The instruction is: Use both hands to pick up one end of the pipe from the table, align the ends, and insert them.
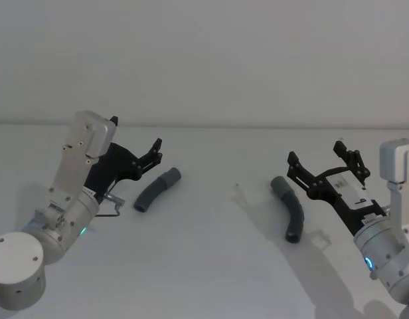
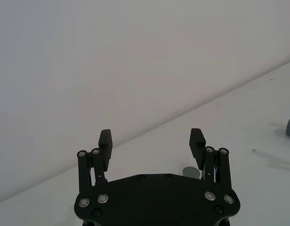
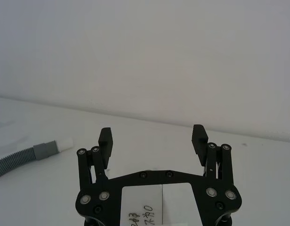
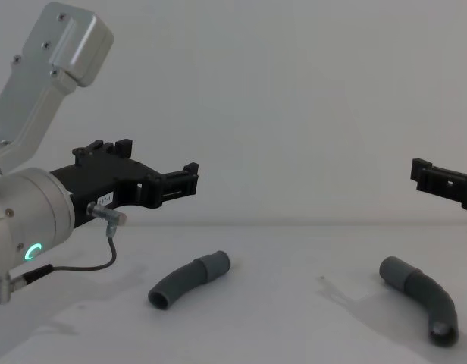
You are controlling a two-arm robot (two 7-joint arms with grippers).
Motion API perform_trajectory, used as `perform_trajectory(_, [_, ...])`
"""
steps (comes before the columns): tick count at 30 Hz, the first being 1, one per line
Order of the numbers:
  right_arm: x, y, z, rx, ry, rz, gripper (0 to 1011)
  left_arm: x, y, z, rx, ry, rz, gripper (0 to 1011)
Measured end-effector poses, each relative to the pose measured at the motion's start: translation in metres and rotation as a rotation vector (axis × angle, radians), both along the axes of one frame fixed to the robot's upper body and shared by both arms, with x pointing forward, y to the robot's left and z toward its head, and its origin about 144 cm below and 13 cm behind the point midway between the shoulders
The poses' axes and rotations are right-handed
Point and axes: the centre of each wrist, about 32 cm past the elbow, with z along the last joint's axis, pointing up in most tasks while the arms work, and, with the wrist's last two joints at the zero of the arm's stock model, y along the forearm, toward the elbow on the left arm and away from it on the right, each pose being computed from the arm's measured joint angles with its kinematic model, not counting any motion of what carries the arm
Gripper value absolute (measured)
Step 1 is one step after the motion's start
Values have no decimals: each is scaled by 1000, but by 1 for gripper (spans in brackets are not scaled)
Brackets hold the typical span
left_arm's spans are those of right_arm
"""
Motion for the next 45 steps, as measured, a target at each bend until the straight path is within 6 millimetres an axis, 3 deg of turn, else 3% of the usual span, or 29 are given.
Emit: perform_trajectory(45, [0,0,0,0,1,0,1001,0,0,0,0,0,0,1000])
